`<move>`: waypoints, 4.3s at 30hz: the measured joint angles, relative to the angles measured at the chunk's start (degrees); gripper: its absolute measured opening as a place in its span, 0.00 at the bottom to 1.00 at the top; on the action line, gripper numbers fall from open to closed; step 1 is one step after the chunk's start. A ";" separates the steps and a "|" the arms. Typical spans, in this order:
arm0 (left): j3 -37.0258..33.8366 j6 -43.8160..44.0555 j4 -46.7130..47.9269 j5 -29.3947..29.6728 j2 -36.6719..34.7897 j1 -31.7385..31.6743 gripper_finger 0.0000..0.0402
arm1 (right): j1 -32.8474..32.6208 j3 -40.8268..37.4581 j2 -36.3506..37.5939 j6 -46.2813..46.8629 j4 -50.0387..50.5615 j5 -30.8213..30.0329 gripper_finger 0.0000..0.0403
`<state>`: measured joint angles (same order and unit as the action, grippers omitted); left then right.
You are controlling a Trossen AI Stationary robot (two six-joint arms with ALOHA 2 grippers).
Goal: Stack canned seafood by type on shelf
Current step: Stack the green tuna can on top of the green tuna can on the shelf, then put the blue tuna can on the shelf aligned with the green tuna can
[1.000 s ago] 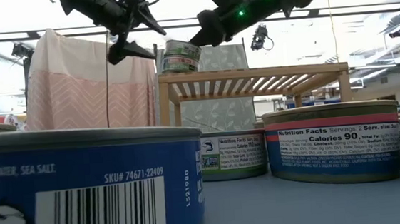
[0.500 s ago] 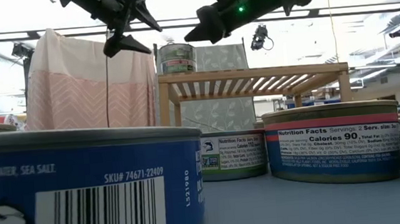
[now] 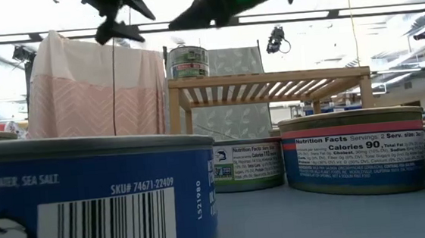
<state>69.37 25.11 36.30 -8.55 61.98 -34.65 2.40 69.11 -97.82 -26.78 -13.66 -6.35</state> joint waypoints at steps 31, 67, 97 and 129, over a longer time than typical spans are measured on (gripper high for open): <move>1.46 -0.66 2.37 2.73 -1.66 0.02 0.78 | 3.27 1.34 -3.35 2.78 6.49 -9.03 0.00; 1.39 -1.65 2.84 6.10 -1.66 0.02 0.78 | 7.88 1.28 -1.11 -0.39 2.69 -5.70 0.00; 1.39 -3.80 3.90 9.38 -1.64 0.04 0.78 | 13.06 1.28 -0.55 2.65 11.79 -8.27 0.00; -7.98 11.02 34.77 -3.18 -6.71 14.77 0.78 | 4.42 1.32 18.50 1.32 19.96 -16.24 0.00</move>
<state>61.39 36.13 71.07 -11.73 55.26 -19.88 6.82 70.43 -79.31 -25.47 6.30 -22.59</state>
